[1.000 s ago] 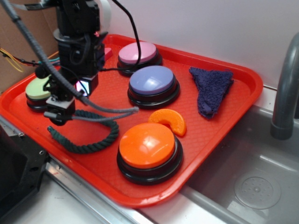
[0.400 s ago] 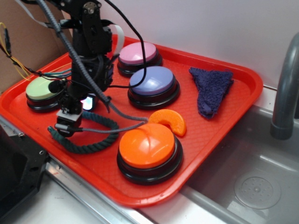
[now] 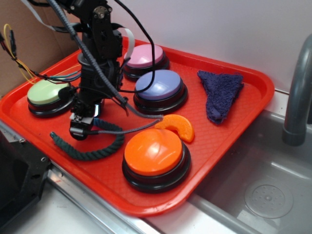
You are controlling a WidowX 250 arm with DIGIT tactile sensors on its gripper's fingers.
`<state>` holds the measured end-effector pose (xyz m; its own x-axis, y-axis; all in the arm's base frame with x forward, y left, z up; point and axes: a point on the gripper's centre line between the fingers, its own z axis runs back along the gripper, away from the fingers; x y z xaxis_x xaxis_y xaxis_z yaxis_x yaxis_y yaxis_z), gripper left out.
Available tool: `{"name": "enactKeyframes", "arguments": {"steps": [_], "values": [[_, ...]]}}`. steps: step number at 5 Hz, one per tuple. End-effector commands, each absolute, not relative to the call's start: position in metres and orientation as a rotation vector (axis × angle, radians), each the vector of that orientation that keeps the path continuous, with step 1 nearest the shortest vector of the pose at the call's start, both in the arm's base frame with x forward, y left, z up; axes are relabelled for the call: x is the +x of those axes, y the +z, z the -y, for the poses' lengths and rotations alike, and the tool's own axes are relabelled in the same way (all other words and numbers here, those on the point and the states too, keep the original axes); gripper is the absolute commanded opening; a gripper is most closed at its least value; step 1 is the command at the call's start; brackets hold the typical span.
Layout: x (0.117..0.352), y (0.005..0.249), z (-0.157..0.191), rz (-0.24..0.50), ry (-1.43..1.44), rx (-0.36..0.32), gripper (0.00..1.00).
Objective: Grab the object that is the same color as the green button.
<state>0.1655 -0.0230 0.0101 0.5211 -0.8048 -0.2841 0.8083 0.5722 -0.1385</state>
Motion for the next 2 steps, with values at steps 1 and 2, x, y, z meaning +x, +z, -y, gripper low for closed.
{"name": "enactKeyframes", "arguments": {"steps": [1, 2], "values": [[0.1387, -0.0012, 0.0344, -0.341, -0.942, 0.133, 0.0], [0.137, 0.0011, 0.0383, -0.344, -0.944, 0.157, 0.0]]}}
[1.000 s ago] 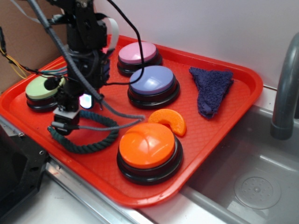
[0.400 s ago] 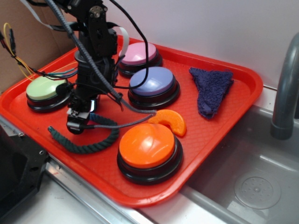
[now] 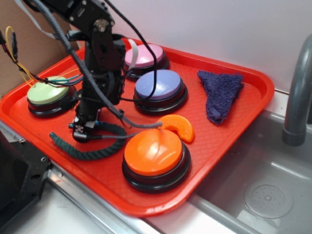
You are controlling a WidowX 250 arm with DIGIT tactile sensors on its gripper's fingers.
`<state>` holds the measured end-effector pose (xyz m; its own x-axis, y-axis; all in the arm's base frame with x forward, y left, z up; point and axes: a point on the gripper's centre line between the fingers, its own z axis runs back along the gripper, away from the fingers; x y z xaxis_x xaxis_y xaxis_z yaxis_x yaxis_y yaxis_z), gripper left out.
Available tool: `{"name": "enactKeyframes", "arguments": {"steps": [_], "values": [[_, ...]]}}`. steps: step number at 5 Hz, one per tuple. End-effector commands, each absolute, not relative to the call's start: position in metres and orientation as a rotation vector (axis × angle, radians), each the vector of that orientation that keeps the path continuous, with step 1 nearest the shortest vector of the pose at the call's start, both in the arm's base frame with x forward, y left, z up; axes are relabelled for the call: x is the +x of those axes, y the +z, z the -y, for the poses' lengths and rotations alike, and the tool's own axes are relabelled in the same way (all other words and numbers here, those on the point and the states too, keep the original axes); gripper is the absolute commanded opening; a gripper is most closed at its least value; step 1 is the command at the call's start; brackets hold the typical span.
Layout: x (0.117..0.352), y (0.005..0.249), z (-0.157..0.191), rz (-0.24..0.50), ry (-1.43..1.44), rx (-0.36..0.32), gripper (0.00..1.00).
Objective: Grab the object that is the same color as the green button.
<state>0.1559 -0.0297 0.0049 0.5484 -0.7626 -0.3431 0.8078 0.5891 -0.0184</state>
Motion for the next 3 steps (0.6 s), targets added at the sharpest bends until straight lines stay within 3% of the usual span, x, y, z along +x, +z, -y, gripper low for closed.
{"name": "enactKeyframes", "arguments": {"steps": [1, 2, 3], "values": [[0.133, 0.015, 0.039, -0.371, -0.832, 0.188, 0.0], [0.126, 0.063, 0.042, -0.282, -0.592, 0.142, 0.0], [0.119, 0.109, 0.036, -0.2, -0.414, 0.015, 0.0]]}}
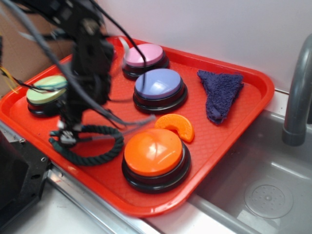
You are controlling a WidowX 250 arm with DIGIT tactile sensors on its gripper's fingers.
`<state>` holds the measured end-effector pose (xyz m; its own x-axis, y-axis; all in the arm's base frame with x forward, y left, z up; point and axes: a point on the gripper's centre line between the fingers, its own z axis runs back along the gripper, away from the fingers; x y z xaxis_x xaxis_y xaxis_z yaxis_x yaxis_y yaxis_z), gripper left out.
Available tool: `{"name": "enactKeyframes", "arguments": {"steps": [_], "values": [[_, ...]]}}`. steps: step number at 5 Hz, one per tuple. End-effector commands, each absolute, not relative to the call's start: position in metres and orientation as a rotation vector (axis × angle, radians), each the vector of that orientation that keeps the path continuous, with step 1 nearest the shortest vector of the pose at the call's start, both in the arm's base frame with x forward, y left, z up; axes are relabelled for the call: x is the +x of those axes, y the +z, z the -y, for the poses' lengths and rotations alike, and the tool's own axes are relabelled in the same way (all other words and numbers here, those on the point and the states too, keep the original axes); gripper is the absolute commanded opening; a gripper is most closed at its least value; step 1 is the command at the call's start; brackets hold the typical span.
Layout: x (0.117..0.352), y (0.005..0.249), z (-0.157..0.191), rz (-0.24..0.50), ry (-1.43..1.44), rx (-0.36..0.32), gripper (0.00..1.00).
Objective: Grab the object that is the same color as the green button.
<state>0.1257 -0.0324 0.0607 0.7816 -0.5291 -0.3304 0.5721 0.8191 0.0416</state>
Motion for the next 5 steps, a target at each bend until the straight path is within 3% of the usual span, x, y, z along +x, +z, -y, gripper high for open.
{"name": "enactKeyframes", "arguments": {"steps": [1, 2, 3, 4, 5], "values": [[0.117, 0.129, 0.028, -0.149, -0.331, -0.065, 0.0], [0.114, 0.15, 0.02, -0.119, -0.257, -0.053, 0.0], [0.109, 0.176, 0.021, -0.069, -0.229, 0.008, 0.0], [0.1, 0.201, 0.025, -0.023, -0.179, 0.015, 0.0], [0.094, 0.219, 0.023, -0.013, -0.105, -0.024, 0.0]]}}
